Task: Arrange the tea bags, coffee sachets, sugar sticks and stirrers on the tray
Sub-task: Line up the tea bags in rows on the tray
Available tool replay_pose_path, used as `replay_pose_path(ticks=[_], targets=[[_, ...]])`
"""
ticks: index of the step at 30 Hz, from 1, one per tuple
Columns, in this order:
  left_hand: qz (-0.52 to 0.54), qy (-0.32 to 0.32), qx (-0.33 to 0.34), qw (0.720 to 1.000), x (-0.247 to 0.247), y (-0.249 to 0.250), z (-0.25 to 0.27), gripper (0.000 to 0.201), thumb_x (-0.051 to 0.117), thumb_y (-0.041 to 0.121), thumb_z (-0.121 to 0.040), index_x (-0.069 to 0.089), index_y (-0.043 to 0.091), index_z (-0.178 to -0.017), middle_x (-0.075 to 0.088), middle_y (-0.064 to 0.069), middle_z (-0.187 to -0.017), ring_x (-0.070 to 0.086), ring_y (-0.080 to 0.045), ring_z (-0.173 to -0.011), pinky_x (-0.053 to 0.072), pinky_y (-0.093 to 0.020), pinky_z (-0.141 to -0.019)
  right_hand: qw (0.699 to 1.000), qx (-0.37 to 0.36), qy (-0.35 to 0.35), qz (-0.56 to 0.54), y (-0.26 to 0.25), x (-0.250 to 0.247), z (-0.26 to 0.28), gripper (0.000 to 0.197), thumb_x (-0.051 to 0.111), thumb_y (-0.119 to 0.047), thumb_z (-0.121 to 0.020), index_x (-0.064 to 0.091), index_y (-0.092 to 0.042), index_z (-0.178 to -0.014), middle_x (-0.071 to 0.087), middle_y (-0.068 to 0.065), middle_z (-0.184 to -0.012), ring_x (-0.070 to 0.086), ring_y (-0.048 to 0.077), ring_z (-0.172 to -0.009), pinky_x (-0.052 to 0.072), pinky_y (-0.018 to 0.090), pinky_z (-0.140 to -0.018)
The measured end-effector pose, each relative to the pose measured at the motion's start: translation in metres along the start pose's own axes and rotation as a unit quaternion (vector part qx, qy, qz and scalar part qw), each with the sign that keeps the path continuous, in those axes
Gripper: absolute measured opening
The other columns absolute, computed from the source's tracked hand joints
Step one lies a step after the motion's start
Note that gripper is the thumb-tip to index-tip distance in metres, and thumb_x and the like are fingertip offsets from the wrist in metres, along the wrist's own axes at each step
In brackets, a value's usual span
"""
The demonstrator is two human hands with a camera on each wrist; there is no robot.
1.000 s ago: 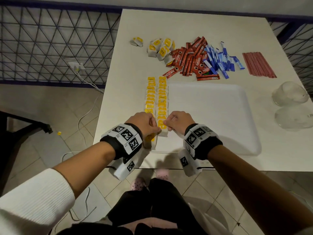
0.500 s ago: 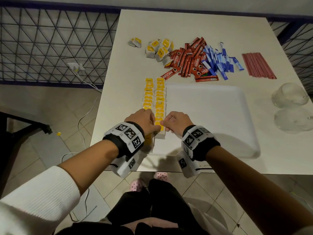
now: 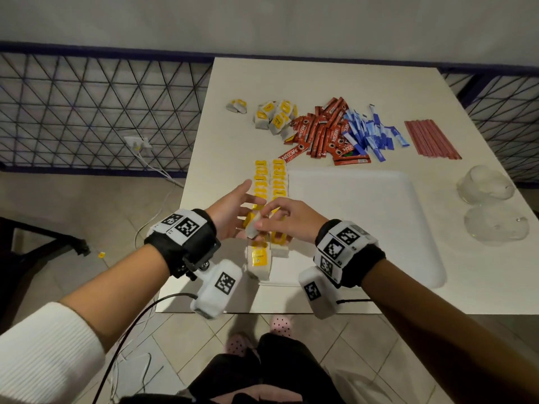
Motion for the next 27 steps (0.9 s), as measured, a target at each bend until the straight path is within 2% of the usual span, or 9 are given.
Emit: replay_pose_path(ticks=[3, 5, 8, 11, 14, 16, 19, 24, 27], targets=[[0.051, -0.024, -0.001, 0.998, -0.001, -0.002, 0.008, 0.034, 0.038, 0.042, -0.097, 0.054, 0.013, -0.104, 0.056, -0.009, -0.088, 0.059, -0.021, -0.069, 0.057, -0.027, -0.051, 1.000, 0.000, 0.016, -0.004, -0.002, 0.004, -0.001, 0.017, 0.071, -0.026, -0.080, 0.057, -0.022, -0.088, 0.053, -0.008, -0.070, 0.052, 0.009, -0.060, 0.041, 0.019, -0.052], [0.072, -0.025, 0.005, 0.997, -0.003, -0.003, 0.011, 0.023, 0.041, 0.029, -0.096, 0.055, 0.012, -0.104, 0.056, -0.012, -0.092, 0.060, -0.023, -0.072, 0.058, -0.029, -0.055, 0.999, 0.006, 0.032, -0.020, -0.003, 0.006, 0.000, 0.014, 0.068, -0.029, -0.082, 0.057, -0.021, -0.086, 0.054, -0.002, -0.068, 0.051, 0.011, -0.056, 0.041, 0.022, -0.051], [0.063, -0.014, 0.024, 0.998, -0.008, -0.003, 0.014, 0.018, 0.044, 0.019, -0.093, 0.060, 0.015, -0.100, 0.058, -0.008, -0.084, 0.059, -0.019, -0.068, 0.054, -0.021, -0.052, 0.996, 0.035, 0.046, -0.063, 0.000, 0.009, 0.001, 0.027, 0.061, -0.038, -0.086, 0.058, -0.012, -0.091, 0.056, 0.004, -0.067, 0.050, 0.016, -0.055, 0.042, 0.027, -0.051], [0.054, -0.020, 0.034, 0.998, -0.008, -0.007, 0.018, 0.019, 0.043, 0.023, -0.093, 0.061, 0.018, -0.099, 0.056, 0.000, -0.072, 0.059, -0.009, -0.054, 0.047, -0.014, -0.046, 0.993, 0.067, 0.039, -0.088, 0.003, 0.015, 0.004, 0.035, 0.060, -0.041, -0.086, 0.060, -0.007, -0.089, 0.058, 0.005, -0.067, 0.051, 0.017, -0.056, 0.045, 0.027, -0.053], [0.045, -0.029, 0.044, 0.998, -0.008, -0.011, 0.020, 0.024, 0.039, 0.024, -0.096, 0.059, 0.019, -0.108, 0.058, 0.002, -0.077, 0.057, -0.003, -0.051, 0.044, -0.013, -0.046, 0.991, 0.079, 0.046, -0.100, 0.008, 0.020, 0.008, 0.029, 0.062, -0.035, -0.086, 0.061, -0.007, -0.084, 0.059, 0.004, -0.067, 0.053, 0.015, -0.057, 0.047, 0.024, -0.054], [0.027, -0.037, 0.058, 0.997, -0.008, -0.012, 0.023, 0.024, 0.038, 0.024, -0.097, 0.058, 0.020, -0.111, 0.063, 0.002, -0.088, 0.059, -0.005, -0.066, 0.045, -0.016, -0.059, 0.989, 0.077, 0.059, -0.110, 0.012, 0.021, 0.010, 0.021, 0.063, -0.027, -0.087, 0.062, -0.006, -0.087, 0.059, 0.004, -0.067, 0.055, 0.011, -0.054, 0.047, 0.021, -0.053], [-0.016, -0.031, 0.086, 0.996, -0.012, -0.013, 0.024, 0.020, 0.045, 0.023, -0.096, 0.058, 0.020, -0.111, 0.063, 0.002, -0.106, 0.059, -0.013, -0.094, 0.044, -0.025, -0.083, 0.983, 0.071, 0.081, -0.147, 0.016, 0.020, 0.015, 0.008, 0.062, -0.016, -0.088, 0.061, -0.012, -0.081, 0.058, 0.008, -0.072, 0.053, 0.012, -0.055, 0.044, 0.020, -0.050], [-0.089, 0.012, 0.074, 0.993, -0.020, -0.024, 0.020, 0.028, 0.047, 0.021, -0.096, 0.053, 0.015, -0.123, 0.059, 0.005, -0.094, 0.056, -0.012, -0.078, 0.045, -0.023, -0.070, 0.971, 0.072, 0.109, -0.200, 0.024, 0.017, 0.027, 0.008, 0.063, -0.016, -0.087, 0.059, -0.013, -0.080, 0.058, 0.006, -0.069, 0.053, 0.010, -0.052, 0.044, 0.018, -0.047], [-0.106, 0.013, 0.036, 0.994, -0.018, -0.033, 0.018, 0.033, 0.053, 0.032, -0.093, 0.056, 0.013, -0.119, 0.057, 0.002, -0.097, 0.057, -0.019, -0.090, 0.045, -0.027, -0.071, 0.967, 0.063, 0.103, -0.225, 0.026, 0.020, 0.034, 0.005, 0.063, -0.015, -0.086, 0.059, -0.014, -0.083, 0.061, 0.006, -0.072, 0.054, 0.012, -0.056, 0.046, 0.021, -0.053]])
Point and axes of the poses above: each hand's wrist, its own z-axis away from the middle knuckle, its own x-axis out of the palm, y = z × x, the point moved 7 cm from there along -z, towards the middle knuckle
